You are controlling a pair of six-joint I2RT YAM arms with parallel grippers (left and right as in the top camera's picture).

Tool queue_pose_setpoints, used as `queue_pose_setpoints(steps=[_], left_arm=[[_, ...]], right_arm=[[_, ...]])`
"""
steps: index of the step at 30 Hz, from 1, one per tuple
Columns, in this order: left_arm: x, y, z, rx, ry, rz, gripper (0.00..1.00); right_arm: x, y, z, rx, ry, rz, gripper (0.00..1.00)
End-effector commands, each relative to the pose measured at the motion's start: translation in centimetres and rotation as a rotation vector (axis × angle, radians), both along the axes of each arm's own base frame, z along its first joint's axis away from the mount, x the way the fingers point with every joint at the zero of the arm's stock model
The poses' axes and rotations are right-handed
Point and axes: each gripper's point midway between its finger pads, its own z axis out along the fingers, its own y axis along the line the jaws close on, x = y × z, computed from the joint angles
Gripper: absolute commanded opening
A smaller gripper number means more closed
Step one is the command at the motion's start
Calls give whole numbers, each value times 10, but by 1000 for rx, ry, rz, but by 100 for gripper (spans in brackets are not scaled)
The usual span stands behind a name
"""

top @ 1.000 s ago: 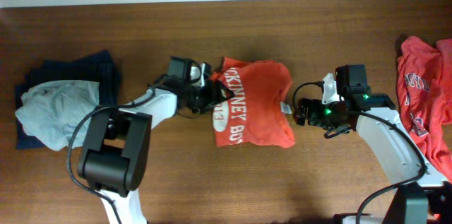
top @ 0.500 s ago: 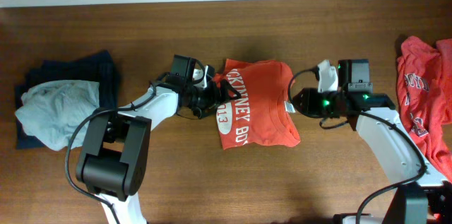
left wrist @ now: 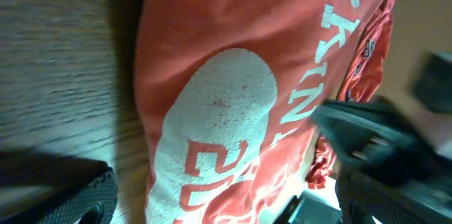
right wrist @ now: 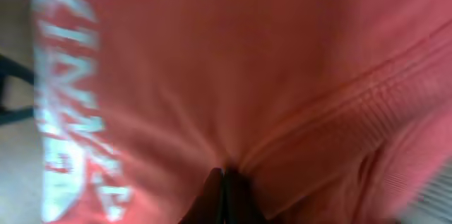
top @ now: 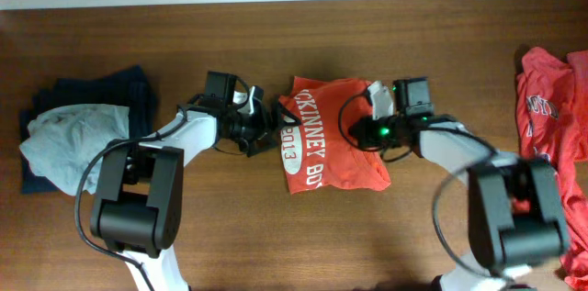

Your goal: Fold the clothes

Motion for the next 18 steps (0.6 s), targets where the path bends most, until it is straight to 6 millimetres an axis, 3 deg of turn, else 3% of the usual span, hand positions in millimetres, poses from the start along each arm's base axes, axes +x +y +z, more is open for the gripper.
queue_pose_setpoints(steps=[1, 8, 18], left_arm=[[-18, 18, -45, 121, 88, 26, 99], [-19, -3, -47, 151, 31, -22, 99], [-28, -57, -44, 164, -14, -41, 99]], right_arm=[[2, 0, -6, 37, 22, 0, 4], [-3, -5, -8, 40, 65, -26, 4], [-7, -5, -10, 36, 88, -27, 4]])
